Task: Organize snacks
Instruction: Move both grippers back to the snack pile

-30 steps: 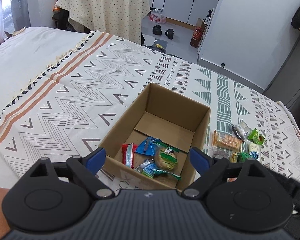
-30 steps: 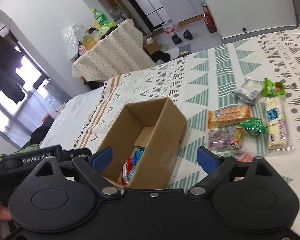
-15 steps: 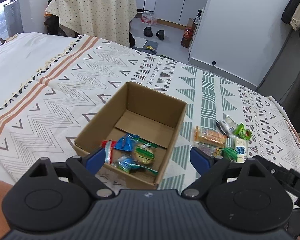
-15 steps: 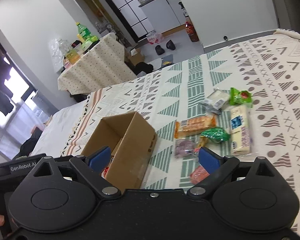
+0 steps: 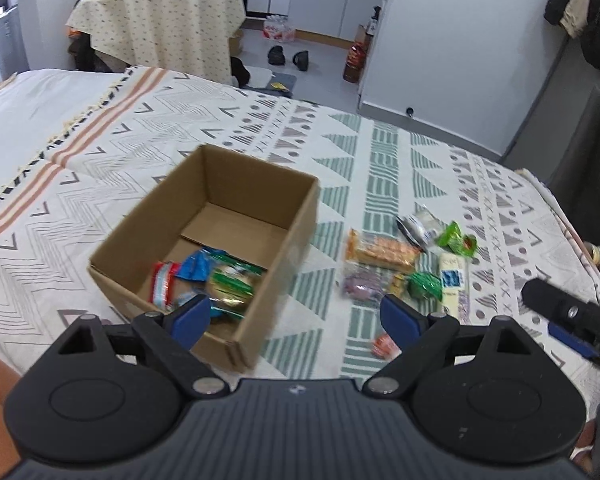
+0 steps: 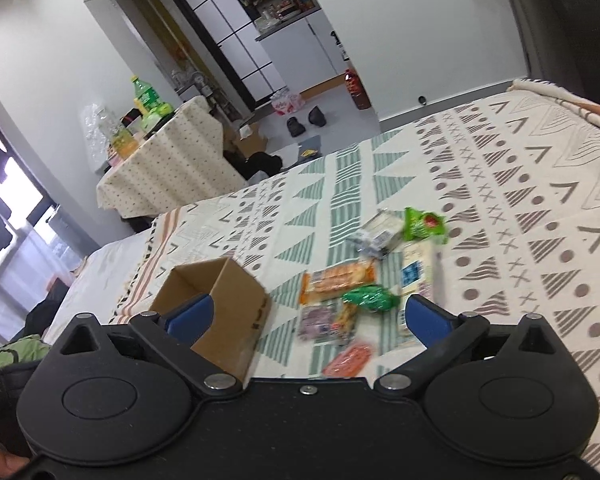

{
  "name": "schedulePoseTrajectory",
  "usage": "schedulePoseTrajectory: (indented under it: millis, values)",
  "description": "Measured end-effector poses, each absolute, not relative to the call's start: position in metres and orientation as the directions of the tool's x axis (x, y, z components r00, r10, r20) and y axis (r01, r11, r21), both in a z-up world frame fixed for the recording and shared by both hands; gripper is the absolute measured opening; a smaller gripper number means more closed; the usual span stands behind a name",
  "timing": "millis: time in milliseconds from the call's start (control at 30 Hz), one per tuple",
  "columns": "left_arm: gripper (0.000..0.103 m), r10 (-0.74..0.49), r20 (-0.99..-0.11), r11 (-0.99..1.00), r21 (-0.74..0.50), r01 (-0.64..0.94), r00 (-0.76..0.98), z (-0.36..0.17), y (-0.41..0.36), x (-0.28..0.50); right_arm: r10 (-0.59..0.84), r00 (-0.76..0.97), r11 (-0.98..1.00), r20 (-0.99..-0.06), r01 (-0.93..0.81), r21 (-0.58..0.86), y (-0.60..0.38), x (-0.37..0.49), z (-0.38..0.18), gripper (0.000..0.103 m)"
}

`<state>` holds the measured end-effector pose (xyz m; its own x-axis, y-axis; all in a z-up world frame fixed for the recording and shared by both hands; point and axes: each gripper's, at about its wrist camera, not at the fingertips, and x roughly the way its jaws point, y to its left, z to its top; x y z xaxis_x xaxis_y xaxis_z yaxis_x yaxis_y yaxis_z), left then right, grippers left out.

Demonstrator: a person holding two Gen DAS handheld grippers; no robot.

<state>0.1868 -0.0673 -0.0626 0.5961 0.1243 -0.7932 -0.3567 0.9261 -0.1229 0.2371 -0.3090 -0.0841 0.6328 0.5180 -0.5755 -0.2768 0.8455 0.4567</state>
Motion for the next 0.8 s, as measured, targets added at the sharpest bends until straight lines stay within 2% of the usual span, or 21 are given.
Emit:
schedulePoseTrajectory:
  millis: [167,667,800]
  values:
    - [0.091,0.100,-0.800,0.938,-0.123,-0.325,0.592,-0.069,-0.082,0.194,0.511,0.644,0.846,-0.568,-0.263,0.464,-0.326,0.241,-0.085,0.103]
    - [0.091,0.029,-0.803,0.950,-0.162,-0.265,0.595,-0.089,-0.099,0.222,0.465,0.629,0.863,-0.623,-0.167,0.476,-0.347,0.263,-0.114,0.103]
    - [0.090,-0.003,-0.811,0.949,-0.186,-0.253,0.585,-0.101,-0.101,0.231,0.455,0.613,0.869,-0.646,-0.148,0.472,-0.349,0.269,-0.125,0.100]
